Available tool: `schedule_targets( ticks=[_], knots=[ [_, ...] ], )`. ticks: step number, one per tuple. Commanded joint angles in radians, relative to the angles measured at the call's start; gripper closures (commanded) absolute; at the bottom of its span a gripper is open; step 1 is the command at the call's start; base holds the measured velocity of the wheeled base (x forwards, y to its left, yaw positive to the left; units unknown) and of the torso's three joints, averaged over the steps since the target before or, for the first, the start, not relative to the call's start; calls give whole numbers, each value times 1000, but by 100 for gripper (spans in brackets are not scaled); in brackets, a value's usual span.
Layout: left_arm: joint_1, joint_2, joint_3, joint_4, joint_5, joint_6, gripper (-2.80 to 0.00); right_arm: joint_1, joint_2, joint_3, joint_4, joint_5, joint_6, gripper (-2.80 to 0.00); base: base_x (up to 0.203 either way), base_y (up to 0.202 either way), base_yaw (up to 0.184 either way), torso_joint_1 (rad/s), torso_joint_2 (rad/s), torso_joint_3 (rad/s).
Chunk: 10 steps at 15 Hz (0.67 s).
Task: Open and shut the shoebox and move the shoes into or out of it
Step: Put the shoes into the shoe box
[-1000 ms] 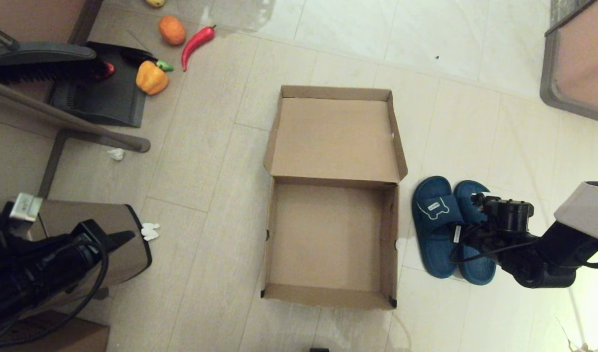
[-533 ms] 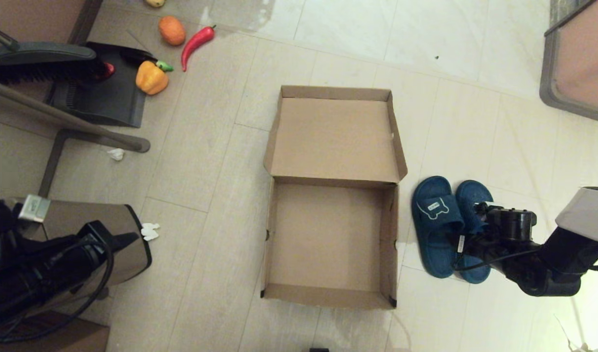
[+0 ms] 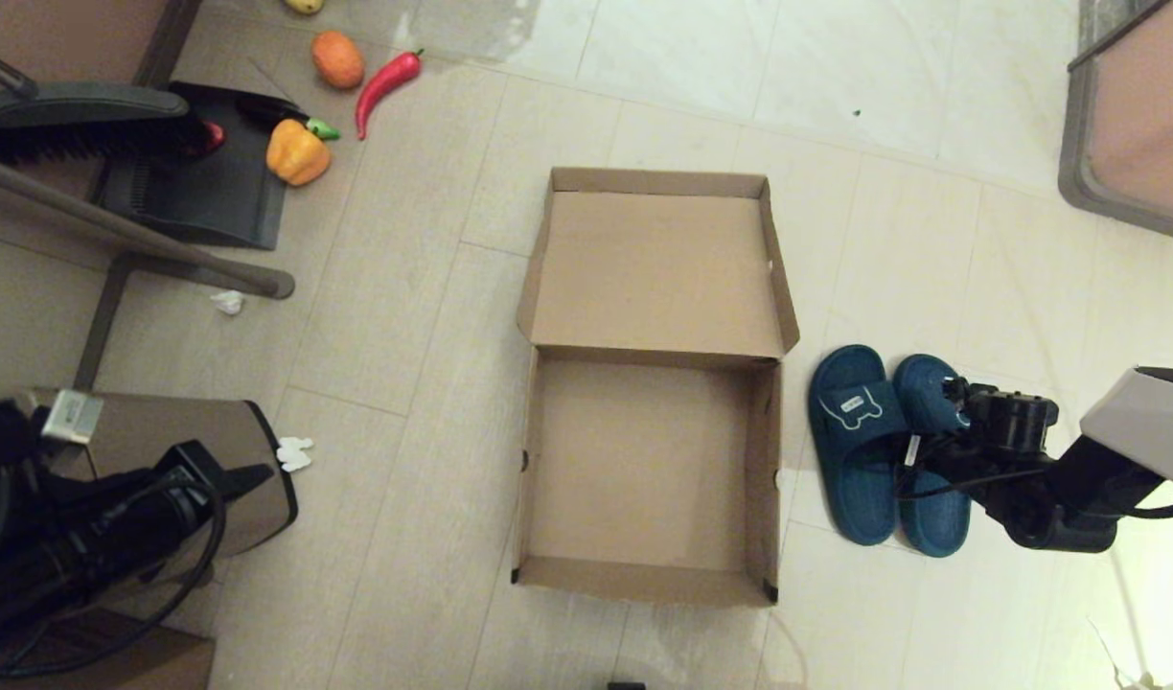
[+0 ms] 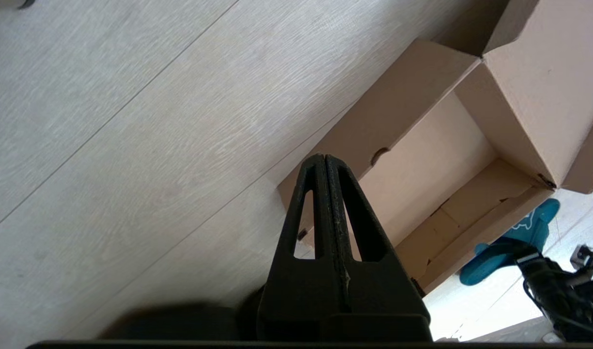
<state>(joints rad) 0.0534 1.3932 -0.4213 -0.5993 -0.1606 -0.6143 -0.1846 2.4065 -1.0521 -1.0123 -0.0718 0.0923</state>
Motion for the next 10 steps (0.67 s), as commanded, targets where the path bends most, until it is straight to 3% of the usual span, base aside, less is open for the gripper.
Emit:
schedule_targets(
  ticks=[1, 3, 4, 10],
  knots=[
    [0, 5, 3, -2, 0, -4, 0, -11, 64, -58, -7, 0, 1, -280, 0, 0, 0, 0, 0, 0],
    [0, 20, 12, -5, 0, -7, 0, -8, 75, -95, -6, 1, 1, -280, 0, 0, 0, 0, 0, 0],
    [-1, 21, 13, -5, 0, -7, 0, -6, 75, -101, -6, 1, -3, 0, 0, 0, 0, 0, 0, 0],
    [-3, 24, 15, -5, -3, -9, 0, -4, 56, -77, -9, -3, -9, 0, 0, 0, 0, 0, 0, 0]
  ],
)
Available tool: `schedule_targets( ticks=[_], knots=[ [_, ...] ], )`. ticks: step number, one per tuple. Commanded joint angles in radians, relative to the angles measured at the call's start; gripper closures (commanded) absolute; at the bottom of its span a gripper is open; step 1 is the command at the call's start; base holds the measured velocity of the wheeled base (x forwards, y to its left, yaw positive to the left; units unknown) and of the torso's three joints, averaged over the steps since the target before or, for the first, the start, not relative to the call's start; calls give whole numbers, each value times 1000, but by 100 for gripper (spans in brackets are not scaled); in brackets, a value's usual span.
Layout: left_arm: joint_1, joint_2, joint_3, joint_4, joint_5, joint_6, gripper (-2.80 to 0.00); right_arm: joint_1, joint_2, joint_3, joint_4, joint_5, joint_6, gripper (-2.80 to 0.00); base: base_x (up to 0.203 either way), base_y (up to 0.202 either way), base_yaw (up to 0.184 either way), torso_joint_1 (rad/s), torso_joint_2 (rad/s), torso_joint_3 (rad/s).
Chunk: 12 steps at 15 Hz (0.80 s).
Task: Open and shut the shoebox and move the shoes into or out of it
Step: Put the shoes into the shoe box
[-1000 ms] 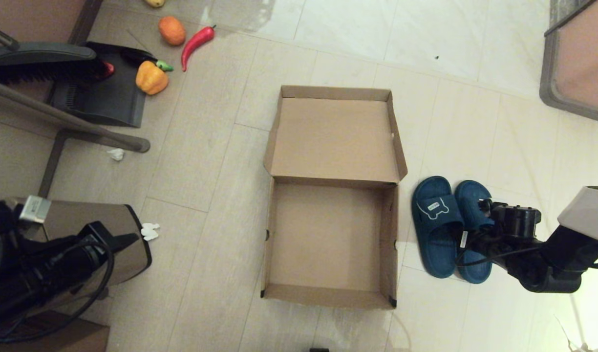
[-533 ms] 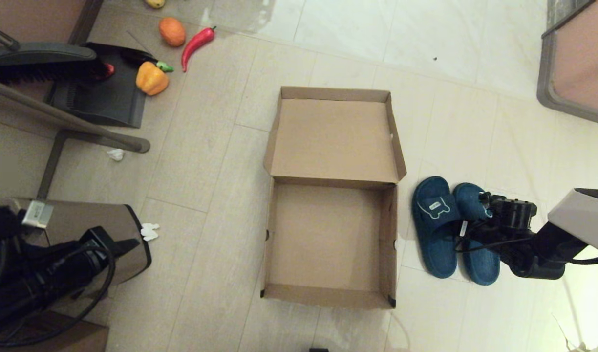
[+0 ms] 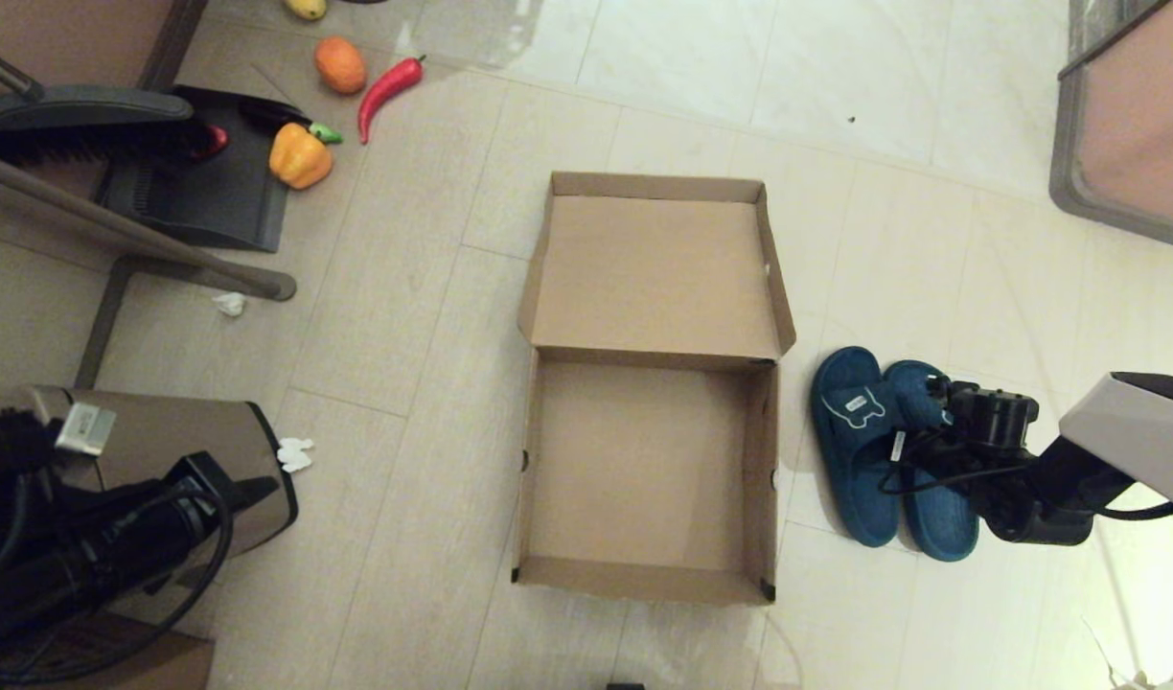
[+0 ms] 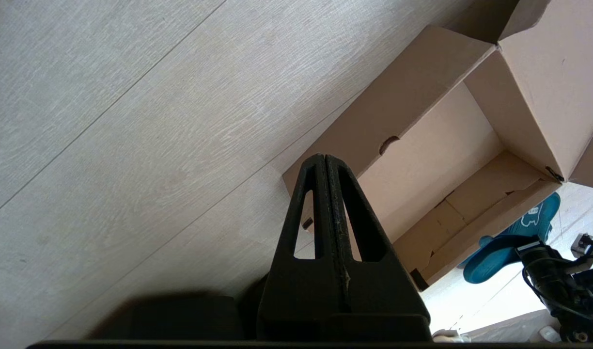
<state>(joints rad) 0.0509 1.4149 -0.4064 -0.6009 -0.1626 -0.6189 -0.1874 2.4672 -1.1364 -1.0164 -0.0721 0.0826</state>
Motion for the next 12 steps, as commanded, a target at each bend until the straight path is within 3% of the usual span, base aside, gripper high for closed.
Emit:
schedule_targets(
  ticks=[1, 8, 12],
  knots=[
    [-2, 1, 3, -4, -2, -2, 0, -1, -26, 15, -4, -3, -1, 0, 0, 0, 0, 0, 0, 0],
    [-5, -55, 75, -13, -2, -6, 0, 10, -208, 156, 33, -2, -2, 0, 0, 0, 0, 0, 0, 0],
    [-9, -68, 58, -14, -9, -79, 0, 79, -498, 276, 107, -2, 6, 0, 0, 0, 0, 0, 0, 0]
  ],
)
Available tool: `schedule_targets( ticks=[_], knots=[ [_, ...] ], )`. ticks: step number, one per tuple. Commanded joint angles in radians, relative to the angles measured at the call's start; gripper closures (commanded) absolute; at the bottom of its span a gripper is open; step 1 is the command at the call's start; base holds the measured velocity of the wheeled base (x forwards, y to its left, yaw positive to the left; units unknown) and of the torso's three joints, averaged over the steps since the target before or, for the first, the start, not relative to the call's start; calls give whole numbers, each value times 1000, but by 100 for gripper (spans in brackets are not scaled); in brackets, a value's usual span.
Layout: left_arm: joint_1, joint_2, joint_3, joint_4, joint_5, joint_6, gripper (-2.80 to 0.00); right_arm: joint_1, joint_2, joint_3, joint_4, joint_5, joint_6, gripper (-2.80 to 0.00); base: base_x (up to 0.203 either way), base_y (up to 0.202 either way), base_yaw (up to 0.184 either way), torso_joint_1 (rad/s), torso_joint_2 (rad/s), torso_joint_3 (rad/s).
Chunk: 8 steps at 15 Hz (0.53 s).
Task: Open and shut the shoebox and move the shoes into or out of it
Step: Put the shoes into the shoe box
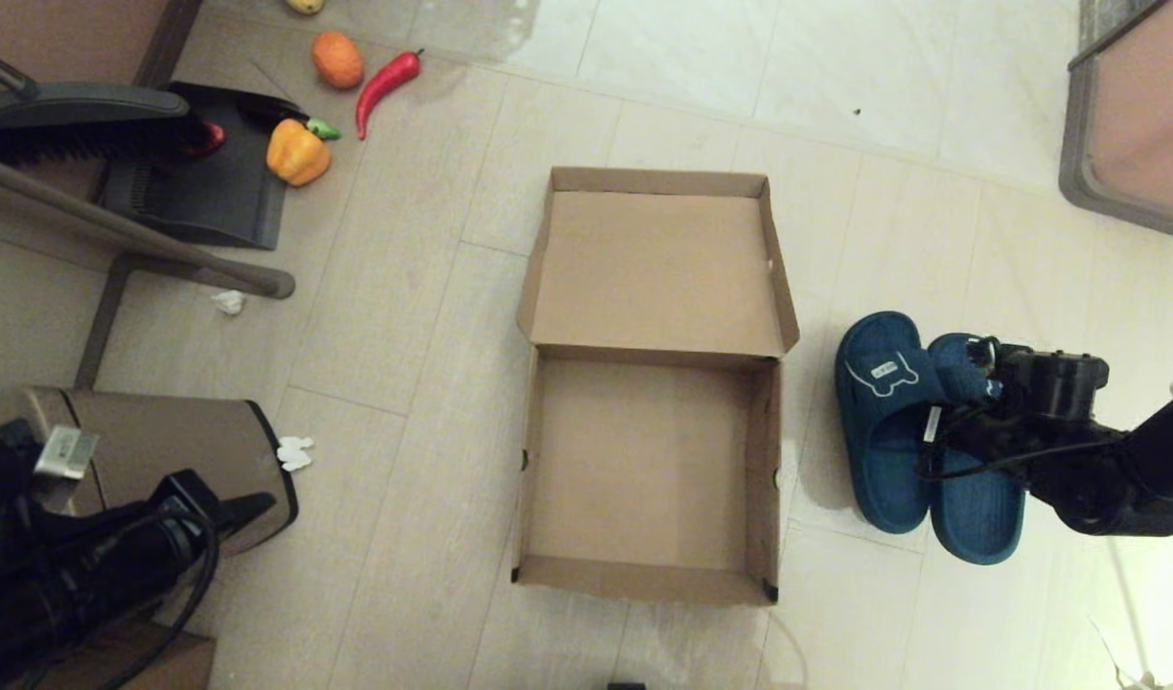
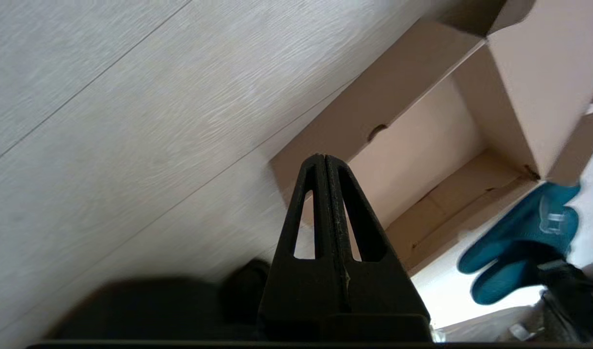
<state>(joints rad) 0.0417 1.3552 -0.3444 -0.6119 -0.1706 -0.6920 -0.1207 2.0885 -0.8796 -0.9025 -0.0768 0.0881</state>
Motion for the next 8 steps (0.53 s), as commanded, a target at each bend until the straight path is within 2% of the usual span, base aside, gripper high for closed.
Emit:
schedule_targets(
  ticks=[1, 2, 4, 6, 8],
  knots=[
    [0, -13, -5, -3, -1, -6, 0, 51, -199, 45, 19, 1, 3, 0, 0, 0, 0, 0, 0, 0],
    [-2, -18, -6, -3, -1, -5, 0, 106, -277, 66, 52, -3, 7, 0, 0, 0, 0, 0, 0, 0],
    [-26, -24, -19, -3, -1, -3, 0, 268, -374, 75, 133, -49, 32, 0, 0, 0, 0, 0, 0, 0],
    [-53, -20, -61, -2, -1, 5, 0, 424, -440, 41, 225, -104, 70, 0, 0, 0, 0, 0, 0, 0],
    [-64, 7, -103, -2, 2, 14, 0, 542, -484, 0, 323, -131, 90, 0, 0, 0, 0, 0, 0, 0]
  ],
)
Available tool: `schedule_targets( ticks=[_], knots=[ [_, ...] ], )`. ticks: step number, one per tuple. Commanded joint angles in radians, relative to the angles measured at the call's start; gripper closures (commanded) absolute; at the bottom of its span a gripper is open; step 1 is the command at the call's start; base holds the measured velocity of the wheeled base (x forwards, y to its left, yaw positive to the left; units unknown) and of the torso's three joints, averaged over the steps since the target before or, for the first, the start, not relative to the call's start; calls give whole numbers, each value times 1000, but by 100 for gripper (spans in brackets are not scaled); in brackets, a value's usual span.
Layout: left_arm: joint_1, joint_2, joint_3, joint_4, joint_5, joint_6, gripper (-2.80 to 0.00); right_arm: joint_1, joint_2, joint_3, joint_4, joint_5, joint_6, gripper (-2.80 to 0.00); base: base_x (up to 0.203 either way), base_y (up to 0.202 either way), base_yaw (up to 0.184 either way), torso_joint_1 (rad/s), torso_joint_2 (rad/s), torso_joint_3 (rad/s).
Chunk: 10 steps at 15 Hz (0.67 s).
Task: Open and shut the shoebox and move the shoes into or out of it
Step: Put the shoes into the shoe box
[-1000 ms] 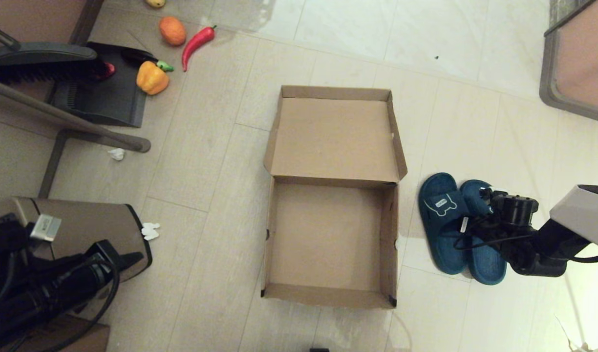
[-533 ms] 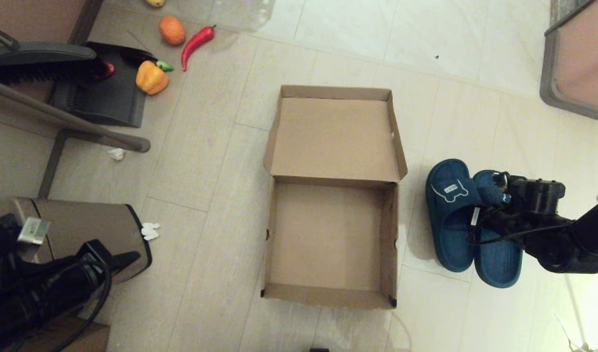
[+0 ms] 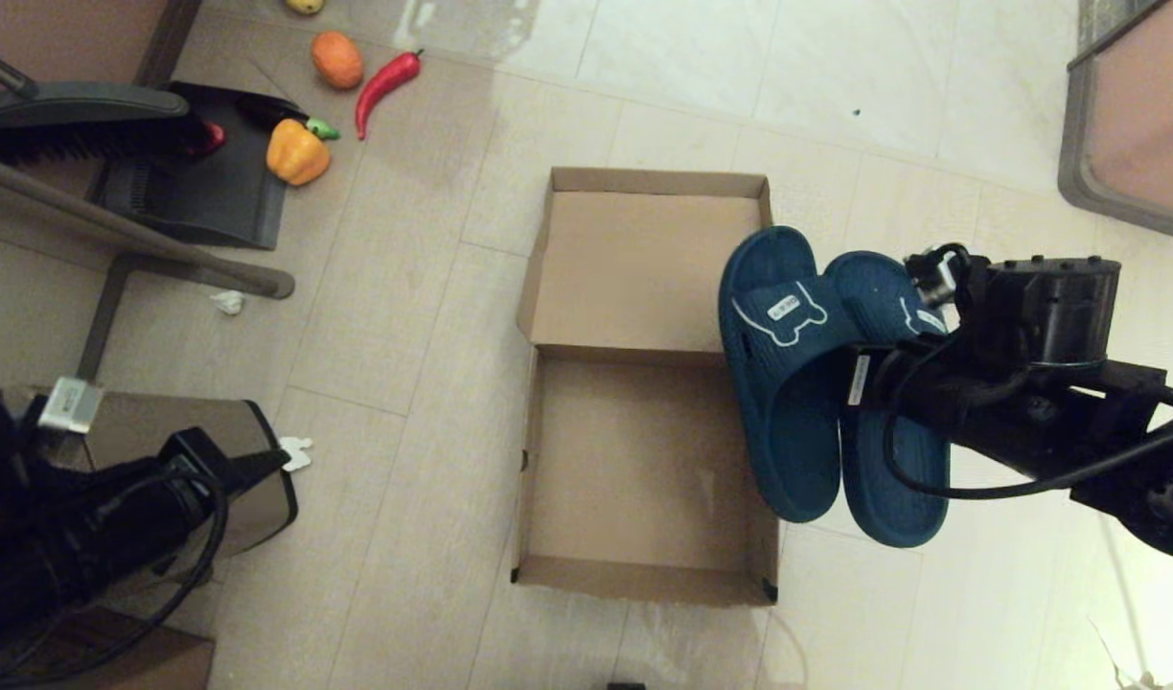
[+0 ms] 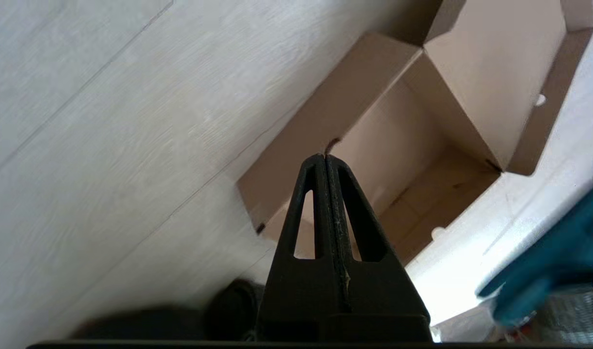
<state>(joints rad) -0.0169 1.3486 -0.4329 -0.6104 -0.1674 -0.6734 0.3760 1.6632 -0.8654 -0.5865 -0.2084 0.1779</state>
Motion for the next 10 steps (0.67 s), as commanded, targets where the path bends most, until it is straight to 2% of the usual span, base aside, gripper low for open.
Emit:
schedule_targets(
  ticks=[1, 5, 7, 10],
  knots=[
    [-5, 32, -27, -3, 1, -1, 0, 95, -66, -15, 40, -4, 3, 0, 0, 0, 0, 0, 0, 0],
    [-9, 86, -115, -3, 6, 48, 0, 246, 40, -7, 84, -113, 13, 0, 0, 0, 0, 0, 0, 0],
    [-8, 106, -138, -2, 19, 51, 0, 286, 119, -24, 69, -129, 52, 0, 0, 0, 0, 0, 0, 0],
    [-3, 109, -142, 0, 45, 51, 0, 301, 255, -52, -9, -182, 94, 0, 0, 0, 0, 0, 0, 0]
  ],
)
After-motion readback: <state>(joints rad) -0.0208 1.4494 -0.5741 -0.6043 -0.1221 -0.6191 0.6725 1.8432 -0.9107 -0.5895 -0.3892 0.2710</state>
